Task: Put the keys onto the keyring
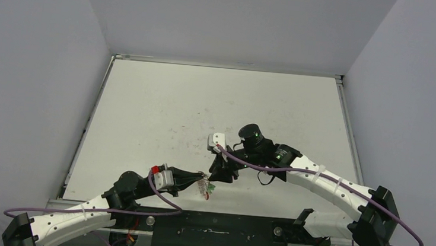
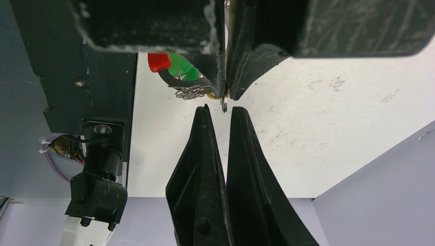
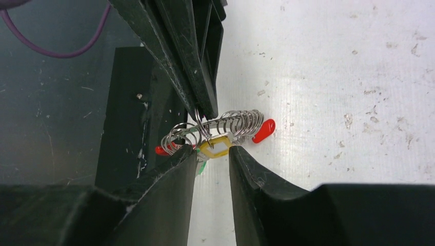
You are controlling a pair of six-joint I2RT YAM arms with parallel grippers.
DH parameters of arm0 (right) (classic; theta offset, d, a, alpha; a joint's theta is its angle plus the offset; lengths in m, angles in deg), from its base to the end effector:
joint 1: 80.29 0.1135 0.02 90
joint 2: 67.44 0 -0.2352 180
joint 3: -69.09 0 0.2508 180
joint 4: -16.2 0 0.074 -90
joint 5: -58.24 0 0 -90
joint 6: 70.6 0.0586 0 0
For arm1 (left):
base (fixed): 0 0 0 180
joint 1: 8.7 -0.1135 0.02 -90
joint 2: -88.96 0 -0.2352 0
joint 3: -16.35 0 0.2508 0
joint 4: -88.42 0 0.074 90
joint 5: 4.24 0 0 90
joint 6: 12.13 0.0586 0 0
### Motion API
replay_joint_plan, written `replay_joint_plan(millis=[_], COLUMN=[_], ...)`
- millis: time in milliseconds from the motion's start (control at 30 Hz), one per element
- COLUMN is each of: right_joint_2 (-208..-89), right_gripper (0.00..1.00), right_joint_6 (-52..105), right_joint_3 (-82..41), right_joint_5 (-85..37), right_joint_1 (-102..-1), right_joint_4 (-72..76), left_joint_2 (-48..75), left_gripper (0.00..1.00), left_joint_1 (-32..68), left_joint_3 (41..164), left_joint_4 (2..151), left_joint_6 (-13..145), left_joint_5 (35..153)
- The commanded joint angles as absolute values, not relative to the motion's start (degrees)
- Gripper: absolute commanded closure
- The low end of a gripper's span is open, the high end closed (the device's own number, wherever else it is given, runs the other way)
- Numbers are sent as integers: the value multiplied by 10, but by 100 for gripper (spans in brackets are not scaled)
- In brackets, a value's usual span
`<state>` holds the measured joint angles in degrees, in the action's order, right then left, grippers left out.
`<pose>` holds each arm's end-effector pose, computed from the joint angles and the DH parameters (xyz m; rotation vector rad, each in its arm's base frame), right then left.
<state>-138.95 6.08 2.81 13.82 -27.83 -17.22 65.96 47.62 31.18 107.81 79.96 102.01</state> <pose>0.1405 0.2515 0.2419 -1.6044 1.6435 1.2538 0.0859 -0.1585 0.1951 0.9166 1.1292 -0.9774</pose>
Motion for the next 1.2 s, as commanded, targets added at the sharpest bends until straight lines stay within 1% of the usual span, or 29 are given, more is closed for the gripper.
replay_joint_plan(millis=[0,100,133,200,233,267,333,600,933,1033,1067,1167], right_joint_2=[-1367,-1380,-1385,-1393,-1397,-1400,-1402,-1398,-1403,-1399,-1398,-1388], right_gripper=[69,72,76,89,94,97,100,100,99,95,91,73], right_joint_6=[77,79,77,72,67,63,55,68,100,111,113,113], right_joint_3=[25,20,19,16,14,12,12,32,44,51,52,53], right_joint_5=[153,160,162,163,163,162,156,126,134,137,132,105], right_joint_1=[-282,-282,-282,-282,-282,-281,-282,-282,-278,-278,-278,-278], right_joint_4=[-116,-117,-118,-126,-135,-141,-152,-135,-92,-67,-66,-74], left_joint_2=[665,665,665,667,668,669,671,673,671,670,670,671], left_gripper=[100,100,100,100,100,100,100,100,100,100,100,100], left_joint_1=[478,478,478,478,478,478,478,478,478,478,478,478], left_joint_3=[330,330,331,331,331,331,331,331,330,329,329,328], left_joint_4=[1123,1123,1123,1123,1122,1121,1119,1118,1120,1123,1122,1118], left_joint_6=[793,792,793,793,793,793,794,794,793,791,791,791], left_joint_5=[1013,1013,1013,1014,1014,1014,1013,1011,1011,1012,1012,1012])
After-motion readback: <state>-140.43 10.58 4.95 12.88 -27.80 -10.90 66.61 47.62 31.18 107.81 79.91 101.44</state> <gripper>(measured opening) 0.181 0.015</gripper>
